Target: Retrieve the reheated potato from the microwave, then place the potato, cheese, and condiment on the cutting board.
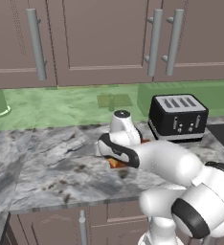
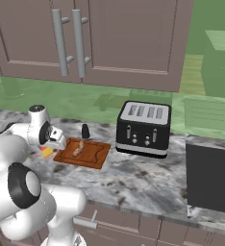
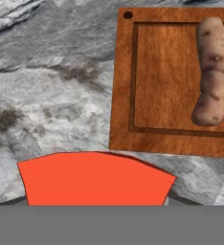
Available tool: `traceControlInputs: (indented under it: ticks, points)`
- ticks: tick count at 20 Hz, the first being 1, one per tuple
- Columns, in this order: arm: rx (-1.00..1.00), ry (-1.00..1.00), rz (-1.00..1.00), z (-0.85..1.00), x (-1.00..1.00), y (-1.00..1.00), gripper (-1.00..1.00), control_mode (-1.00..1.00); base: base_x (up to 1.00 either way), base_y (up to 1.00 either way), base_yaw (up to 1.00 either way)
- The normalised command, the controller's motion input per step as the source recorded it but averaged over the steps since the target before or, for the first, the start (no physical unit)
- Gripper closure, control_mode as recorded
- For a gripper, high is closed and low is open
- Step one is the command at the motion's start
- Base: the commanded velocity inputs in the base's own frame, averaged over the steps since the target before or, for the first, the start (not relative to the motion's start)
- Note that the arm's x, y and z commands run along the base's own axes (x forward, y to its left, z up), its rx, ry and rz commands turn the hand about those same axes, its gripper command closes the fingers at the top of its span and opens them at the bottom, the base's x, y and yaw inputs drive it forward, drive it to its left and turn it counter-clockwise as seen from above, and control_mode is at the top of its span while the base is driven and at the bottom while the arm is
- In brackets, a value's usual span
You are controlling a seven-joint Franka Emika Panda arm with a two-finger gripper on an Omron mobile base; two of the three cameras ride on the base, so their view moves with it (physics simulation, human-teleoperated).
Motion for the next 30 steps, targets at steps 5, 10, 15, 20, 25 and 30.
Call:
traceControlInputs:
  ticks: [5, 10, 15, 20, 25, 30]
  points:
    - [0.00, 0.00, -0.10, 0.01, 0.52, -0.26, 1.00, -1.00, 0.00, 0.00, 0.00]
    - [0.00, 0.00, -0.06, 0.00, 0.52, -0.05, 1.00, -1.00, 0.00, 0.00, 0.00]
    - [0.00, 0.00, -0.04, -0.02, 0.43, -0.07, 1.00, -1.00, 0.00, 0.00, 0.00]
    - [0.00, 0.00, -0.03, -0.11, 0.06, -0.21, 1.00, -1.00, 0.00, 0.00, 0.00]
    - [0.00, 0.00, -0.01, -0.23, 0.00, -0.13, 1.00, -1.00, 0.00, 0.00, 0.00]
    - [0.00, 0.00, 0.00, -0.30, 0.00, -0.05, 1.00, -1.00, 0.00, 0.00, 0.00]
